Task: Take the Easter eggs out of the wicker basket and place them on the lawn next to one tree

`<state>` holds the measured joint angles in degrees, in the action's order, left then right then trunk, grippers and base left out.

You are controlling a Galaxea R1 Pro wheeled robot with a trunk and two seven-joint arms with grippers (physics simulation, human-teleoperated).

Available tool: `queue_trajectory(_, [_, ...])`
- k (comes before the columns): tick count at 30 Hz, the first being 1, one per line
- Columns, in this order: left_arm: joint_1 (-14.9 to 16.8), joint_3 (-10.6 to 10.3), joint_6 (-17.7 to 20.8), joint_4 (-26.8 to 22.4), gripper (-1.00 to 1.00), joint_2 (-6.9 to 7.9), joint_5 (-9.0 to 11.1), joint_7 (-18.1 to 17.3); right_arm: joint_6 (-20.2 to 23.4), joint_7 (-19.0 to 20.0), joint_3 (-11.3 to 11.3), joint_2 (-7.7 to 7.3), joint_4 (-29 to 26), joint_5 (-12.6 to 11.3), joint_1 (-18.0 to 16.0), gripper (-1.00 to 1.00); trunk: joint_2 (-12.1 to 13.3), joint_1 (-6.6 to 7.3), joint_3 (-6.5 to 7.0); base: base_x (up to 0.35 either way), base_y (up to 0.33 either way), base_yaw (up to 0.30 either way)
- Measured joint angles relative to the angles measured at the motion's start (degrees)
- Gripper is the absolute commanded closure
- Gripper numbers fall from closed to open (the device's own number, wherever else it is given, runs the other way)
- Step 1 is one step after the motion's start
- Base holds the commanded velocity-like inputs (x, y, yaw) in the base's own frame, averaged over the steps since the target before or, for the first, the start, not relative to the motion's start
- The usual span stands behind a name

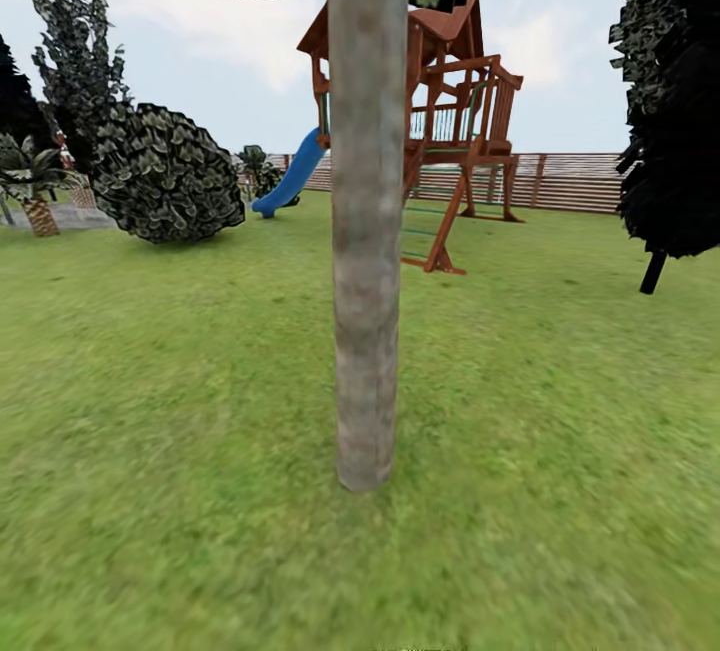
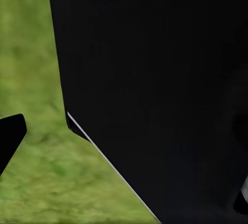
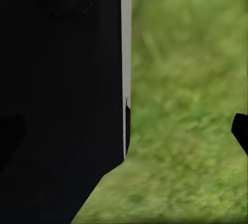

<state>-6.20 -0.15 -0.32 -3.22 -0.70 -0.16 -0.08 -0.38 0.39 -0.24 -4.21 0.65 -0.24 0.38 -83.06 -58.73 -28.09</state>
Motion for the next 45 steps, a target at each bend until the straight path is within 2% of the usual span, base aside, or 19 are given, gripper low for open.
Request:
queue_trajectory(14, [0.01, -0.09, 0.01, 0.01, -1.00, -0.09, 0.00, 0.00, 0.06, -0.01, -0.03, 0.00, 0.01, 0.00, 0.00, -1.00, 0.00, 0.00, -0.44, 0.000, -0.037, -0.300])
queue_trajectory(22, [0.01, -0.10, 0.05, 0.01, -1.00, -0.18, 0.00, 0.00, 0.06, -0.06, -0.06, 0.00, 0.00, 0.00, 0.00, -1.00, 0.00, 0.00, -0.68, 0.000, -0.292, -0.293])
queue_trajectory(32, [0.00, -0.08, 0.08, -0.08, -1.00, -0.18, 0.00, 0.06, 0.20, -0.28, 0.25, 0.04, 0.01, 0.11, -0.02, -1.00, 0.00, 0.00, -0.71, 0.000, -0.305, -0.054])
queue_trajectory(45, [0.00, -0.01, 0.08, -0.09, -1.00, -0.18, 0.00, 0.07, 0.14, -0.37, 0.32, 0.08, 0.04, 0.16, -0.01, -1.00, 0.00, 0.00, -0.80, 0.000, -0.306, -0.202])
